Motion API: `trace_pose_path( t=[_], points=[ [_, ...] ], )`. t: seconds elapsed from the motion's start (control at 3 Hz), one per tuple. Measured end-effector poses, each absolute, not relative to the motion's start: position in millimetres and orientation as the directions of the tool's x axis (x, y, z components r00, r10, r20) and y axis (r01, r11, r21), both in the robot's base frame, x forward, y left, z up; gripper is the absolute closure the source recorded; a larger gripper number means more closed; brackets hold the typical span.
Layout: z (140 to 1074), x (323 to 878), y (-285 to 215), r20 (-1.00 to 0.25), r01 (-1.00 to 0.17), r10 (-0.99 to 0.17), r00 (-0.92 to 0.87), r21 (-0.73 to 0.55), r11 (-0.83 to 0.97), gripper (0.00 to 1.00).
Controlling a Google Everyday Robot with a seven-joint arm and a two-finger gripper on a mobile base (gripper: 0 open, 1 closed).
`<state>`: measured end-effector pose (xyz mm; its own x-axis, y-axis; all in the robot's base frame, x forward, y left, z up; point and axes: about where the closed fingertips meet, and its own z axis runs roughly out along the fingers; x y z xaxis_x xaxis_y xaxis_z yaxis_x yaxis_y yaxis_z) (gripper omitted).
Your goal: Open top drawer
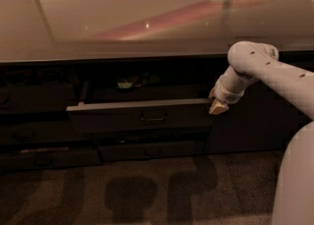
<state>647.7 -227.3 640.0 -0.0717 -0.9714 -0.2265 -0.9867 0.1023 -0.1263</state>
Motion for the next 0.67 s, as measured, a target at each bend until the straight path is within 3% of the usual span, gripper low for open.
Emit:
trace_pose_path(
  t=[0.67],
  points=[
    [649.4, 644.2, -230.1, -0.228, -0.984, -0.973, -0.046, -0.156, 0.083, 1.0]
  ],
)
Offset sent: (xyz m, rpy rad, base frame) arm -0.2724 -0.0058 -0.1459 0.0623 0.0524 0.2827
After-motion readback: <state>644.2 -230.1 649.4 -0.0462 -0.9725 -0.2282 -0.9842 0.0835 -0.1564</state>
